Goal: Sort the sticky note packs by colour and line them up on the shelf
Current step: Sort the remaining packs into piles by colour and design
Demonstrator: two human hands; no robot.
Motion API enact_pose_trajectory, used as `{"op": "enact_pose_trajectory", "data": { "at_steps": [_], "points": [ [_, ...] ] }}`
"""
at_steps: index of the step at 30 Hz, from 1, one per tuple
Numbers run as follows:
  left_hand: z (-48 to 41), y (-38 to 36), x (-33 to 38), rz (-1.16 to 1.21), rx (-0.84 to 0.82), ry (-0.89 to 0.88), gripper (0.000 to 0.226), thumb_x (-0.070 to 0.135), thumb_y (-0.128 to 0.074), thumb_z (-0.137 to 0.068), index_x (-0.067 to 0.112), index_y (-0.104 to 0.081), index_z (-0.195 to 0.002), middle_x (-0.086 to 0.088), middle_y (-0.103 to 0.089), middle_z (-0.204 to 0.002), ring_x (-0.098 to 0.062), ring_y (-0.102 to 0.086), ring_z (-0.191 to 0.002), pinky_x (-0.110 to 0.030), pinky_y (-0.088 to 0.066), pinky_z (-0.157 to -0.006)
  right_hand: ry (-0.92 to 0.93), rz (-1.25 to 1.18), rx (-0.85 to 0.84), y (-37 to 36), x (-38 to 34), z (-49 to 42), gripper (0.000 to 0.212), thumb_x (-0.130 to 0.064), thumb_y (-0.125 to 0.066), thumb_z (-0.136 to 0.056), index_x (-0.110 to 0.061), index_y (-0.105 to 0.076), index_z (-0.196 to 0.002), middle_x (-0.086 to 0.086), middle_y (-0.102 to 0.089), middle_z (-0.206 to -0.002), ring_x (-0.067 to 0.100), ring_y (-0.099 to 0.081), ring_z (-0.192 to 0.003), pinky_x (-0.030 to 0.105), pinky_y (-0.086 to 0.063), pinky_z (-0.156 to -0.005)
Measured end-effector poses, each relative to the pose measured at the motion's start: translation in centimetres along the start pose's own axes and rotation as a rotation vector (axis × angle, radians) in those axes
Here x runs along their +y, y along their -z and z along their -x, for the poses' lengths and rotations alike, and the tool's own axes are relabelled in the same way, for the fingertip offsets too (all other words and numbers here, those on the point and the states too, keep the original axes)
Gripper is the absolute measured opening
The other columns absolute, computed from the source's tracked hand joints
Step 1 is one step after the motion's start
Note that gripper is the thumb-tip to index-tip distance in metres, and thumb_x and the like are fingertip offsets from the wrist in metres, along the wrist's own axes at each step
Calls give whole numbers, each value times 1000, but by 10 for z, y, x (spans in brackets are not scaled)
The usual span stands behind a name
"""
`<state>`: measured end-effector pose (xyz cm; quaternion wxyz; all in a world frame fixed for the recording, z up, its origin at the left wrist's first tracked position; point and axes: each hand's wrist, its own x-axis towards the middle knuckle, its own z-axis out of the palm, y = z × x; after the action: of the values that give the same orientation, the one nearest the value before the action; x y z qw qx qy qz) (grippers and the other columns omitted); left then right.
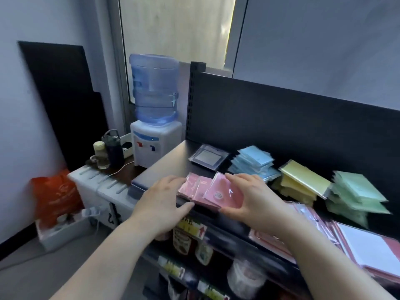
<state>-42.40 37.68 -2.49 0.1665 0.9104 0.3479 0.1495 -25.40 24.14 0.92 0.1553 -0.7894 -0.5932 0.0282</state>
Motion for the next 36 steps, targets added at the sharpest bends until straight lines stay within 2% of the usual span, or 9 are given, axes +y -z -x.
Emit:
{"op": "enact_pose_trajectory", "data": {
  "at_steps": [5,8,11,15,21,24,28,31,36],
  "points": [
    [-28,9,-47,-15,-29,-60,65,54,-54,-89,29,-34,-145,9,-36,-148,-14,-35,-135,-29,-31,-111,-68,15,-68,-25,-25,-43,90,-64,-63,-76,-26,-26,-149,-11,-35,-147,11,-27,-132,22,-22,-108],
    [-41,11,-63,-33,-53,-110,66,54,-53,-89,30,-31,-146,11,-34,-149,-14,-33,-136,-29,-29,-111,-120,7,-95,-34,-30,-53,90,-60,-65,-78,-26,-24,-150,-13,-29,-151,8,-21,-137,21,-17,-111],
    [-52,12,-65,-23,-67,-176,67,54,-53,-90,29,-29,-148,10,-33,-150,-14,-31,-137,-30,-25,-114,-178,25,-98,-35,-31,-51,91,-61,-67,-75,-29,-24,-150,-13,-25,-153,8,-18,-140,24,-14,-115],
    [-61,8,-47,27,-85,-283,67,51,-53,-90,27,-29,-148,9,-33,-150,-13,-31,-138,-30,-26,-115,-292,104,-22,-26,-27,-29,87,-65,-59,-78,-31,-23,-150,-11,-21,-155,11,-14,-143,31,-12,-118],
    [-56,-1,16,87,-69,-492,67,49,-56,-89,26,-32,-147,10,-37,-147,-12,-34,-135,-29,-30,-111,-454,185,135,-7,-9,38,78,-62,-53,-84,-28,-26,-149,-8,-30,-150,11,-21,-139,24,-16,-114],
    [-43,-8,56,97,-87,-621,68,52,-54,-90,26,-31,-148,11,-36,-148,-10,-32,-135,-24,-26,-110,-528,211,179,4,2,77,76,-61,-54,-84,-28,-29,-148,-8,-33,-148,12,-24,-137,24,-17,-113],
    [-14,-29,121,108,-133,-753,66,53,-53,-90,29,-32,-147,12,-36,-147,-10,-34,-134,-24,-28,-108,-633,228,235,18,21,145,73,-59,-56,-84,-28,-33,-146,-5,-38,-145,15,-30,-135,26,-21,-112],
    [19,-51,174,85,-177,-843,67,55,-52,-89,30,-31,-147,11,-36,-147,-12,-34,-135,-26,-28,-109,-715,237,246,30,38,203,71,-61,-53,-85,-28,-34,-145,-6,-35,-146,15,-27,-136,29,-20,-115],
    [75,-78,261,72,-209,-975,66,56,-52,-89,28,-34,-146,10,-39,-144,-13,-37,-132,-26,-30,-109,-820,257,257,53,67,303,72,-62,-49,-87,-29,-28,-147,-6,-31,-149,13,-22,-138,28,-16,-115]
  ]
}}
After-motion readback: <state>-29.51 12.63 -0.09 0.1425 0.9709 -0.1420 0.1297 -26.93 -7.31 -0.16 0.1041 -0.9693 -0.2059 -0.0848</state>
